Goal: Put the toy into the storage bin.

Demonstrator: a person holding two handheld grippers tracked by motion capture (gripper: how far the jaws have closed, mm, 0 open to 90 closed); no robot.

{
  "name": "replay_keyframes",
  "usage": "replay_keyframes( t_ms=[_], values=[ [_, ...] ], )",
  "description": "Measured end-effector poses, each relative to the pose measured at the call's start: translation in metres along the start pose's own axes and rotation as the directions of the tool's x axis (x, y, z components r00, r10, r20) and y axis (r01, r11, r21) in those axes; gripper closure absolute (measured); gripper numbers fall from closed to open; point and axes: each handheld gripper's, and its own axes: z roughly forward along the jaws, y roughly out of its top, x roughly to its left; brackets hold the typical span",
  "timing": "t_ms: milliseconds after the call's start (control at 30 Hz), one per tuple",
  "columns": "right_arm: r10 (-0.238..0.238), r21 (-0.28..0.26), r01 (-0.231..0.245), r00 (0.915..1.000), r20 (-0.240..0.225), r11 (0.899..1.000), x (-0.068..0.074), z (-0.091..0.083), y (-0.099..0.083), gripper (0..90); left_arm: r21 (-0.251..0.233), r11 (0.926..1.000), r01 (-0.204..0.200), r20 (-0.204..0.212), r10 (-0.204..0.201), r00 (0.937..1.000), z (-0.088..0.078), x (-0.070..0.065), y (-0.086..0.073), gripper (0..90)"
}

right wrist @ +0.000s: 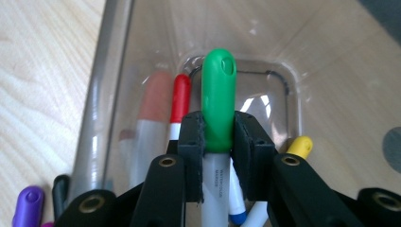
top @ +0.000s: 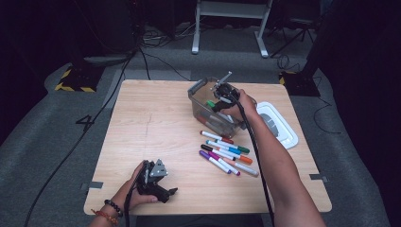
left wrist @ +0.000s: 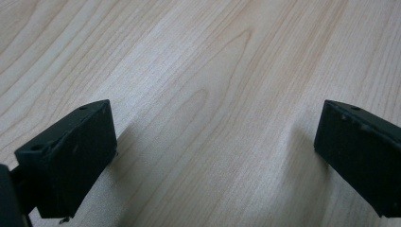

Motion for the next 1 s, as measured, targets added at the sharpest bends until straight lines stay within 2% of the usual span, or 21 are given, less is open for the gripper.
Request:
replay_keyframes(
  t_ms=[133,233,400,533,567,633,700,833,900,1000],
  values=[
    [-0.003,0.038,0.003,0.9999,-0.012,0.999,0.003,0.002,0.001,74.2,0.0,1.0,0.0,0.001,0.0,1.0,0.0,0.0,0.0,0.3],
    [-0.009,0.055,0.009,1.0,-0.003,0.998,0.005,0.003,0.002,71.6,0.0,1.0,-0.001,0.001,0.001,1.0,0.0,0.0,0.0,0.3],
    [0.002,0.036,-0.003,0.9999,0.017,0.999,0.005,0.0,0.0,62.0,0.0,1.0,-0.001,0.002,0.001,1.0,0.0,0.0,0.0,0.2],
    [0.01,-0.05,-0.01,0.9999,0.013,0.999,0.003,-0.013,-0.004,55.6,0.0,1.0,-0.001,0.001,0.001,1.0,0.0,0.0,0.0,0.2],
    [0.006,-0.094,-0.005,1.0,0.006,0.996,0.004,-0.021,-0.006,55.5,0.0,1.0,-0.001,0.001,0.001,1.0,0.0,0.0,0.0,0.2],
    [0.0,-0.129,0.0,1.0,0.003,0.992,0.005,-0.029,-0.009,54.4,0.0,1.0,-0.001,0.002,0.001,1.0,0.0,0.0,0.0,0.2],
    [0.002,-0.181,-0.002,1.0,0.003,0.983,0.007,-0.042,-0.014,52.2,0.0,1.0,-0.002,0.003,0.002,1.0,0.0,0.0,0.0,0.2],
    [-0.018,-0.241,0.019,0.9998,0.007,0.97,0.014,-0.065,-0.024,46.9,0.0,1.0,-0.002,0.002,0.002,1.0,0.0,0.0,0.0,0.2],
    [-0.013,-0.276,0.016,0.9999,0.011,0.961,0.018,-0.075,-0.03,42.1,0.0,1.0,-0.002,0.003,0.002,1.0,0.0,0.0,0.0,0.2],
    [-0.019,-0.319,0.027,0.9994,0.028,0.947,0.023,-0.086,-0.041,39.4,0.0,1.0,-0.001,0.001,0.001,1.0,0.0,0.0,0.0,0.2]
  ],
)
